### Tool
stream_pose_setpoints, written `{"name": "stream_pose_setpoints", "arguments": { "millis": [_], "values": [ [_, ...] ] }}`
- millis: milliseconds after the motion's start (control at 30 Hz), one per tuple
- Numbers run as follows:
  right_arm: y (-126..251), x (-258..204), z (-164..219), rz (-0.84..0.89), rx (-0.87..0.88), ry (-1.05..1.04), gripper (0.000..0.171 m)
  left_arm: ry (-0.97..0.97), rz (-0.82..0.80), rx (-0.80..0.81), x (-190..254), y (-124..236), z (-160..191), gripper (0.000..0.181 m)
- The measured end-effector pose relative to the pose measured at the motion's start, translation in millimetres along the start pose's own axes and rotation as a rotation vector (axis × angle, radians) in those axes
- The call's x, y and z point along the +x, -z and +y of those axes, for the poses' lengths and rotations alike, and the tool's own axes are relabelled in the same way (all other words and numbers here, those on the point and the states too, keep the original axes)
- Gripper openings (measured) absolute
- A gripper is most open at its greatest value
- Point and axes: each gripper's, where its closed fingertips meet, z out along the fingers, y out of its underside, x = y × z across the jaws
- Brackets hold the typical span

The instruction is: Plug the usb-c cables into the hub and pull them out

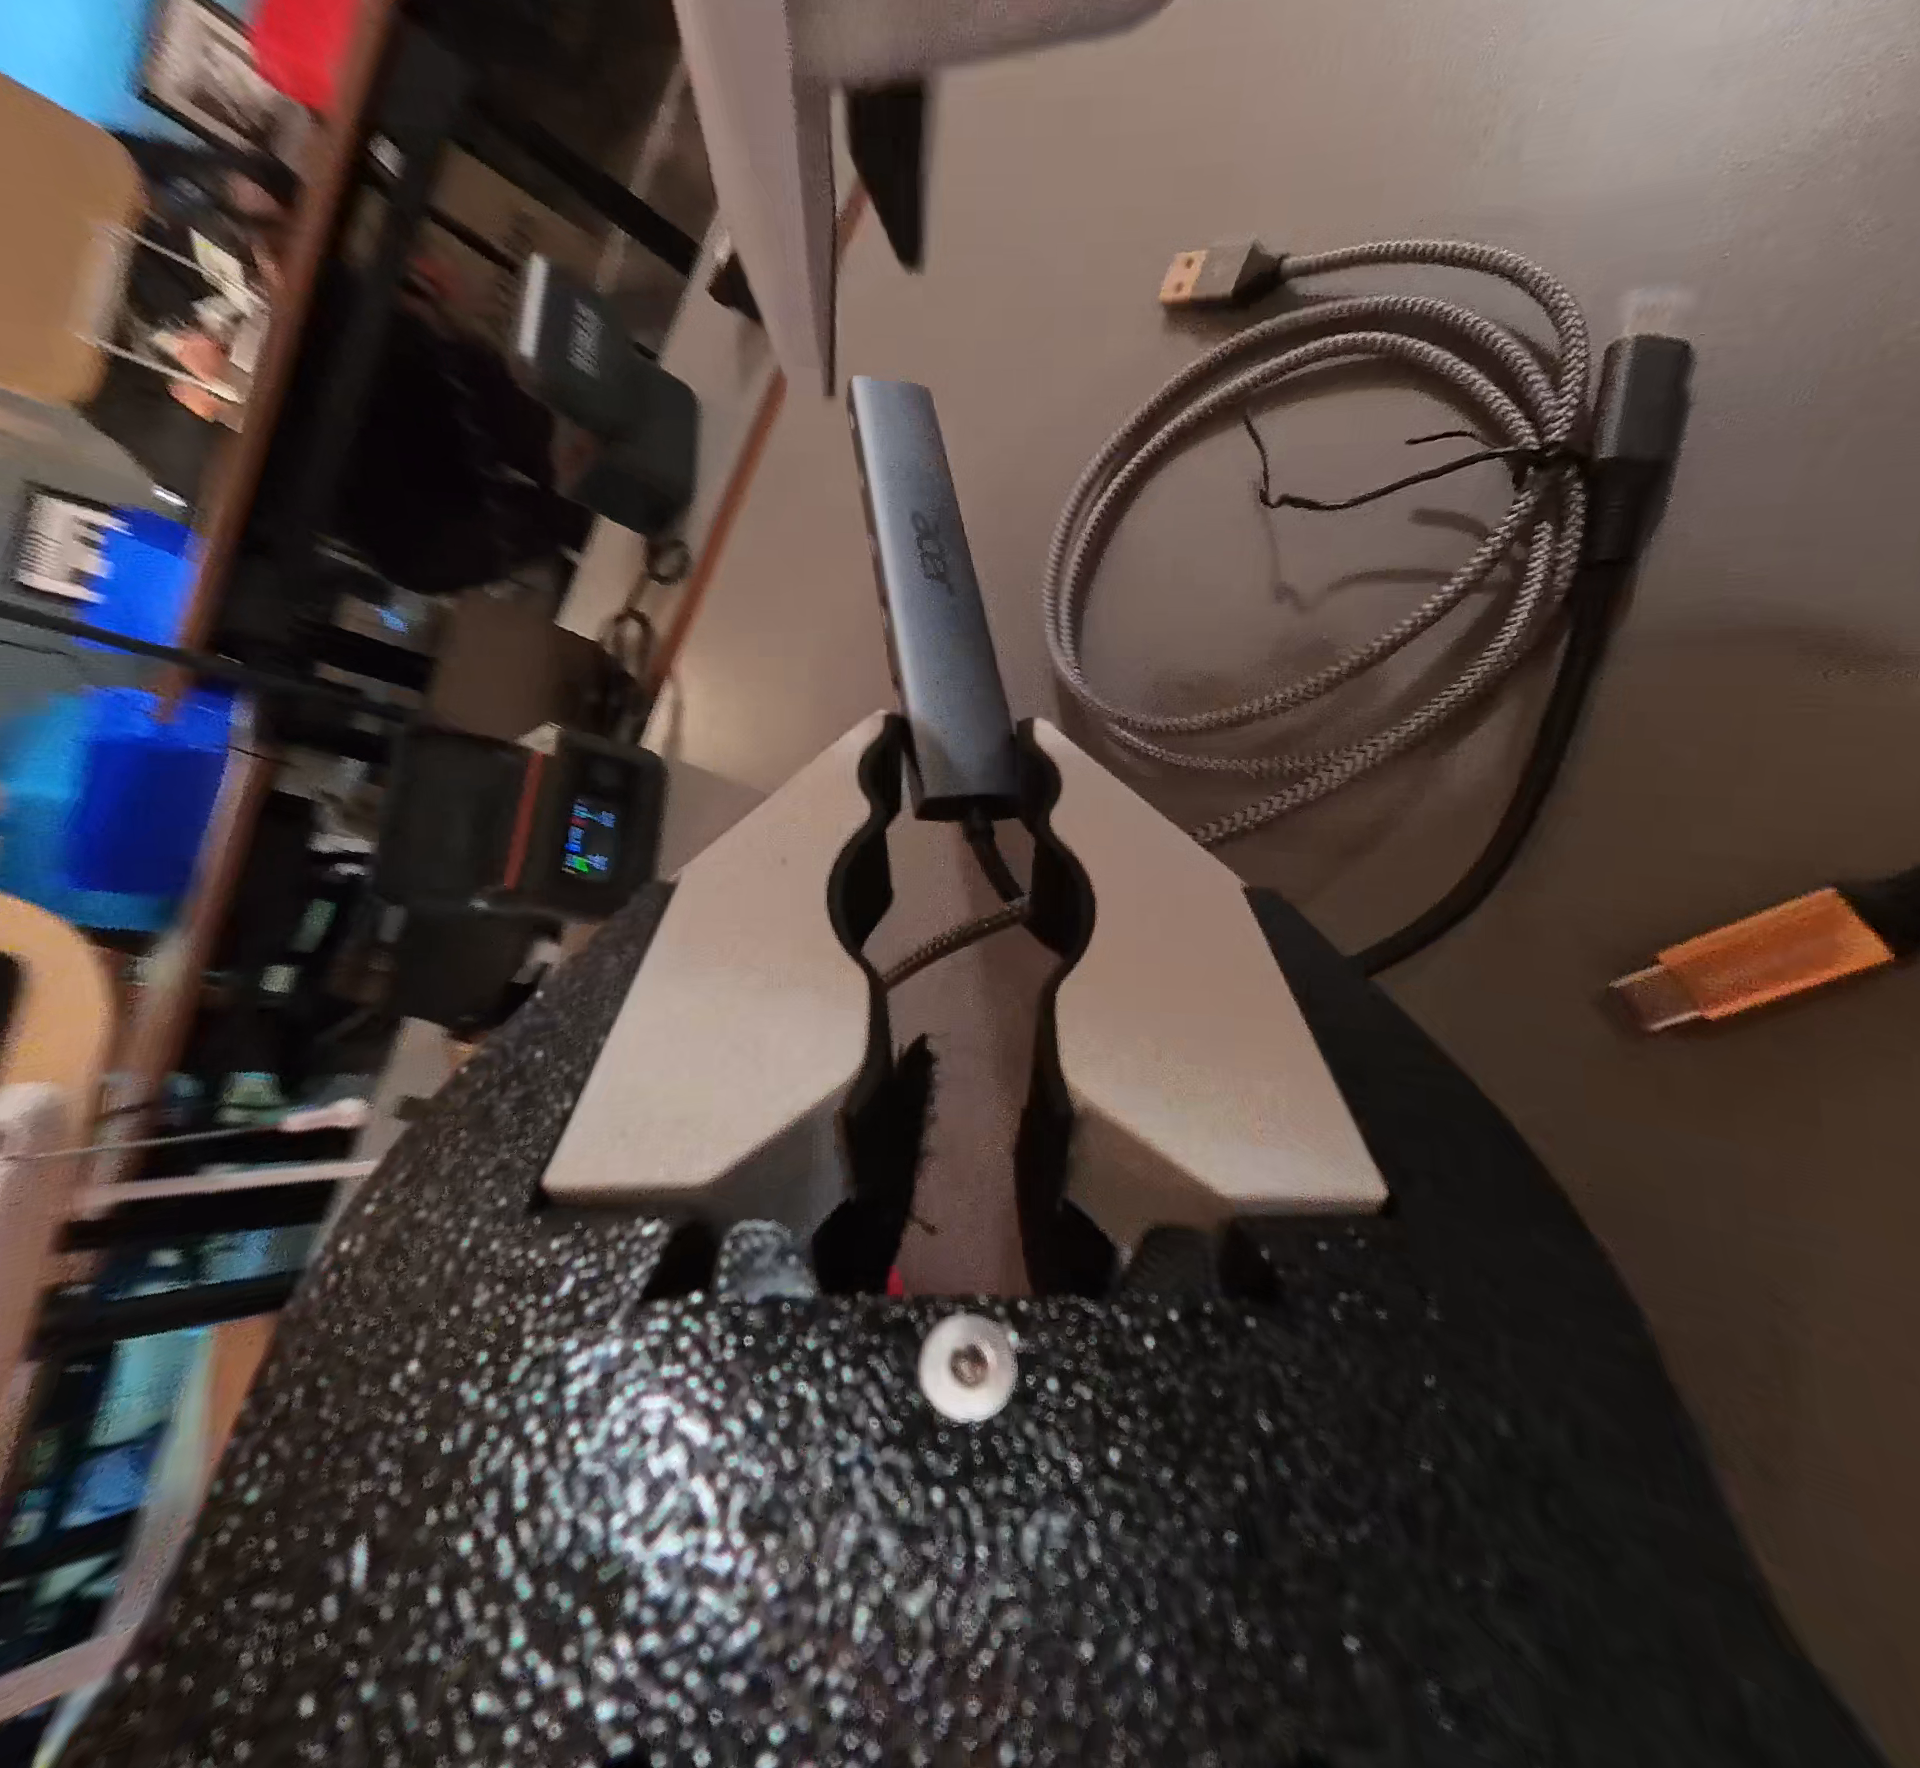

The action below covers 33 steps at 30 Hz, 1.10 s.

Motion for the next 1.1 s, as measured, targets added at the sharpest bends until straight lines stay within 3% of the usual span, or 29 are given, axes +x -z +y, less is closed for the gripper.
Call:
{"name": "stream_pose_setpoints", "arguments": {
  "millis": [33,100,200,267,333,433,533,600,733,833,967,1100],
  "values": [
    [-5.5,-3.9,2.5,-0.06,0.009,-0.085,0.061,-0.035,-0.04,0.015,-2.6,1.4,-2.3,0.02],
    [-13.5,-11.5,0.9,-0.189,0.066,-0.226,0.061,-0.118,-0.096,0.038,-4.7,3.7,-7.8,0.02],
    [-21.4,-7.9,0.0,-0.235,0.133,-0.329,0.059,-0.217,-0.172,0.082,-6.9,8.4,-16.9,0.02],
    [-20.9,-12.5,-4.5,-0.3,0.188,-0.365,0.036,-0.269,-0.215,0.099,-8.5,11.1,-21.5,0.02],
    [-16.1,-16.7,-11.9,-0.352,0.259,-0.361,0.03,-0.243,-0.223,0.121,-9.4,11.8,-24.3,0.019],
    [0.3,-29.7,-25.6,-0.459,0.388,-0.293,0.022,-0.003,-0.121,0.222,-9.2,17.6,-33.8,0.026],
    [16.5,-36.9,-34.1,-0.496,0.478,-0.218,0.021,0.323,-0.028,0.398,-24.4,30.4,-47.7,0.073],
    [29.9,-41.8,-41.9,-0.508,0.562,-0.171,0.021,0.454,0.006,0.482,-35.2,38.5,-51.3,0.082],
    [71.0,-51.0,-64.8,-0.463,0.806,-0.076,0.021,0.413,0.018,0.76,-35.9,86.2,-79.3,0.041],
    [98.7,-51.8,-80.5,-0.366,0.927,-0.046,0.021,0.331,0.175,0.899,-7.7,112.5,-107.2,0.012],
    [129.4,-73.2,-90.2,-0.419,1.014,-0.052,0.021,0.445,0.426,0.863,14.4,98.8,-131.2,0.008],
    [149.9,-93.8,-86.4,-0.474,1.034,-0.051,0.021,0.594,0.518,0.911,8.7,88.1,-152.8,0.017]
  ]
}}
